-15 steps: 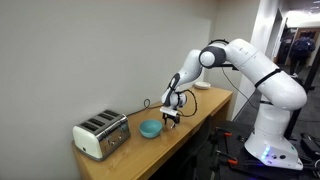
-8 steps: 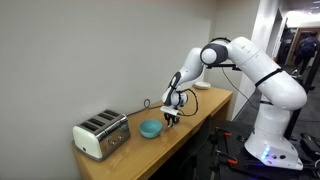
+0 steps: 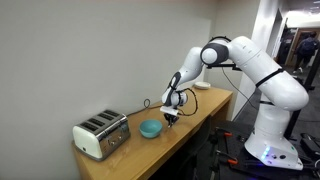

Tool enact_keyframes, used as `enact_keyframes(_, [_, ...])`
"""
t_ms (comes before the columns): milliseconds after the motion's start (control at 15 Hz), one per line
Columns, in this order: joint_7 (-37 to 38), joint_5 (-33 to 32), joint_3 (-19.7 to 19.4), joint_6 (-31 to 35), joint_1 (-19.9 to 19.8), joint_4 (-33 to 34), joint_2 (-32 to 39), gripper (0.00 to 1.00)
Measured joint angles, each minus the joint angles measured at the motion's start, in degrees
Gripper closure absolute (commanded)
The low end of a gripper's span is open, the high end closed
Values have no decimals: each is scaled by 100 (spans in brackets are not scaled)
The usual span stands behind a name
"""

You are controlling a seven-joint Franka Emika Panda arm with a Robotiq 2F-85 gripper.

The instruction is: Move the marker backwards

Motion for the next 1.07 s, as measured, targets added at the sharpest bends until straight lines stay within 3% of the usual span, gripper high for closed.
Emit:
enact_keyframes(267, [277, -573, -426, -447, 307, 304, -33, 97])
enact_keyframes(467, [325, -921, -641, -953, 300, 774, -63, 97])
enact_keyframes(1067, [327, -1132, -543, -2029, -11, 2336, 524, 97])
